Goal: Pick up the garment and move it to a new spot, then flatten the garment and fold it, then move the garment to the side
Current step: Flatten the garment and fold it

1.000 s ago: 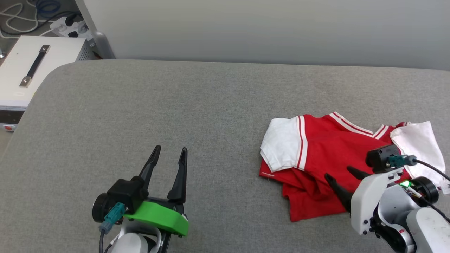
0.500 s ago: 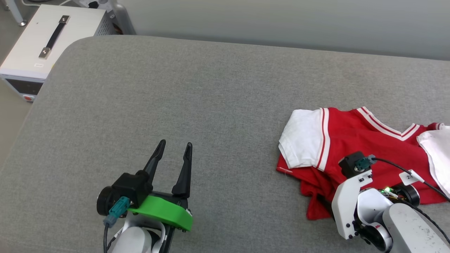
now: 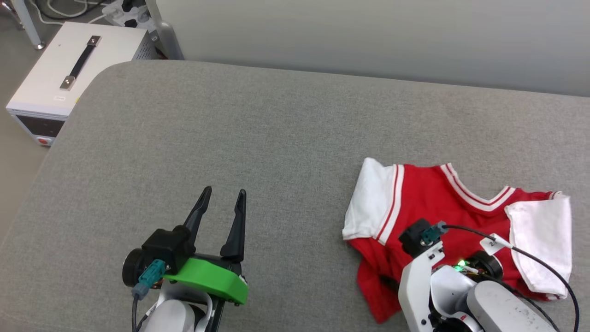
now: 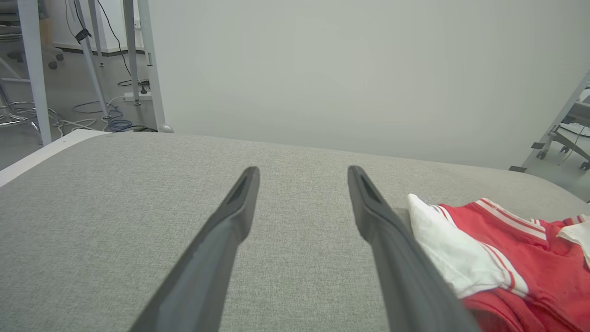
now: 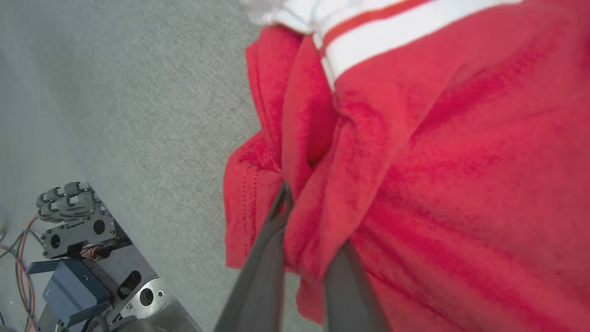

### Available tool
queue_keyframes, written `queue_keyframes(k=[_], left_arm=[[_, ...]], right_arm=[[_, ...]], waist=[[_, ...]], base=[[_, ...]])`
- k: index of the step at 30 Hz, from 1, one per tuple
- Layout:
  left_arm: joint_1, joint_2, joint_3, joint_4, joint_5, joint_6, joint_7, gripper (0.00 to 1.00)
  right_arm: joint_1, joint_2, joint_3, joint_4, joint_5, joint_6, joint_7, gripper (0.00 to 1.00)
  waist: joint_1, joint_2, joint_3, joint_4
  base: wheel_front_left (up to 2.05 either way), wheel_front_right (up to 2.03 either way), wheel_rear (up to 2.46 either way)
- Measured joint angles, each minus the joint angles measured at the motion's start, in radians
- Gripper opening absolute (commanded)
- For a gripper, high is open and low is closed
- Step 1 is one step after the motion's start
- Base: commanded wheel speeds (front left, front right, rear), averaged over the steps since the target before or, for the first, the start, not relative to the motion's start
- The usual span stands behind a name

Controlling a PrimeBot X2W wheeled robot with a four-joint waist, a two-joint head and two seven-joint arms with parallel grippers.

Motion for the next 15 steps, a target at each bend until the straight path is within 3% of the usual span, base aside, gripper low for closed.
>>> queue_keyframes(k=[5, 11, 12, 13, 15], left_arm=[[0.022, -0.001, 0.005, 0.001, 0.000, 0.000, 0.000, 1.00], [0.037, -0.001, 0.002, 0.002, 0.000, 0.000, 0.000, 1.00], [0.037, -0.001, 0.001, 0.002, 0.000, 0.000, 0.000, 1.00], [0.037, -0.001, 0.001, 0.002, 0.000, 0.000, 0.000, 1.00], [0.037, -0.001, 0.001, 0.002, 0.000, 0.000, 0.000, 1.00]], right_arm=[[0.040, -0.037, 0.057, -0.088, 0.041, 0.000, 0.045, 0.00], [0.088, -0.061, 0.079, -0.109, 0.048, 0.000, 0.063, 0.00], [0.094, -0.061, 0.078, -0.109, 0.048, 0.000, 0.056, 0.30], [0.098, -0.060, 0.075, -0.108, 0.048, 0.000, 0.039, 1.00], [0.098, -0.058, 0.059, -0.108, 0.049, 0.000, 0.010, 1.00]], waist=[[0.0000, 0.0000, -0.036, -0.015], [0.0000, 0.0000, -0.053, -0.040], [0.0000, 0.0000, -0.054, -0.043], [0.0000, 0.0000, -0.054, -0.047], [0.0000, 0.0000, -0.055, -0.056]], base=[[0.00, 0.00, 0.00], [0.00, 0.00, 0.00], [0.00, 0.00, 0.00], [0.00, 0.00, 0.00], [0.00, 0.00, 0.00]])
